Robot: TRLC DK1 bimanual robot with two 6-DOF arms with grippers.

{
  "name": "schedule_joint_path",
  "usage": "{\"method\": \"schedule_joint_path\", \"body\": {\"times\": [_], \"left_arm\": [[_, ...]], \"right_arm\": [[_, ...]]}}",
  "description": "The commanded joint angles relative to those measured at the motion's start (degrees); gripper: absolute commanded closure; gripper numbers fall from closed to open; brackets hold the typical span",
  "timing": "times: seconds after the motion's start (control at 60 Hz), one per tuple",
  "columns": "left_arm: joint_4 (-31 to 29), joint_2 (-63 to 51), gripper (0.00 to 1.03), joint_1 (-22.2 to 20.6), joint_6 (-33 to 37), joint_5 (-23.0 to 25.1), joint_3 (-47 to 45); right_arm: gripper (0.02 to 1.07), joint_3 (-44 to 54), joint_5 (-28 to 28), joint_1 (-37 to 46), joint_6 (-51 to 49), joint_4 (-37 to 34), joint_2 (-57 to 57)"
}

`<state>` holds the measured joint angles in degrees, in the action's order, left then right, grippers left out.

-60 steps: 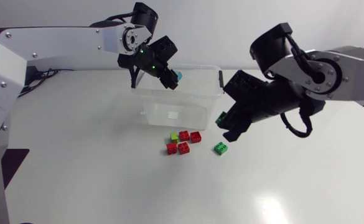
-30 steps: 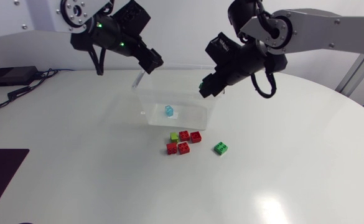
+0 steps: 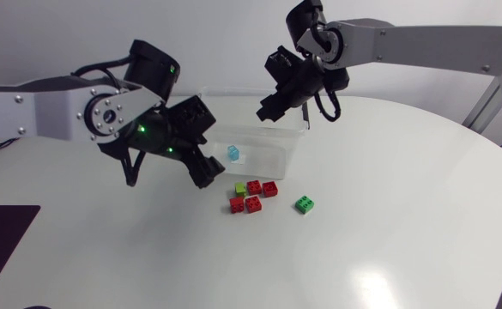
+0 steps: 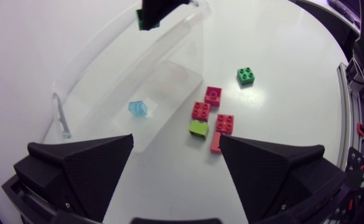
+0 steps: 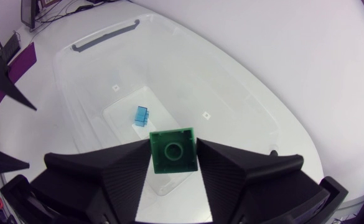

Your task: Place the duplo bricks in the container

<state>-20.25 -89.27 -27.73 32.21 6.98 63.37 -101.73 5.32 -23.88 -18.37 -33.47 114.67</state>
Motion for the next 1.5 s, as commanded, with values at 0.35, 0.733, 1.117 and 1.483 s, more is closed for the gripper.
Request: {"method": "schedule_joint_path", "body": {"times": [0.35,0.733,1.117,1.483], "left_arm": [[6.4,-5.4,0.06,-4.4,5.7,0.0,-6.4],[6.9,-14.8,0.06,-6.6,7.1,0.0,-3.0],[3.6,-20.0,0.08,-6.6,8.1,-0.4,2.7],[0.0,-23.9,0.13,-6.2,9.5,-0.4,6.9]], "right_arm": [[0.07,11.1,1.1,2.2,0.6,0.1,-15.0],[0.07,39.3,5.8,4.4,-0.2,3.8,-39.4],[0.07,54.8,8.8,5.9,-1.1,7.6,-45.9],[0.07,60.9,9.4,5.9,-0.3,12.4,-42.2]]}}
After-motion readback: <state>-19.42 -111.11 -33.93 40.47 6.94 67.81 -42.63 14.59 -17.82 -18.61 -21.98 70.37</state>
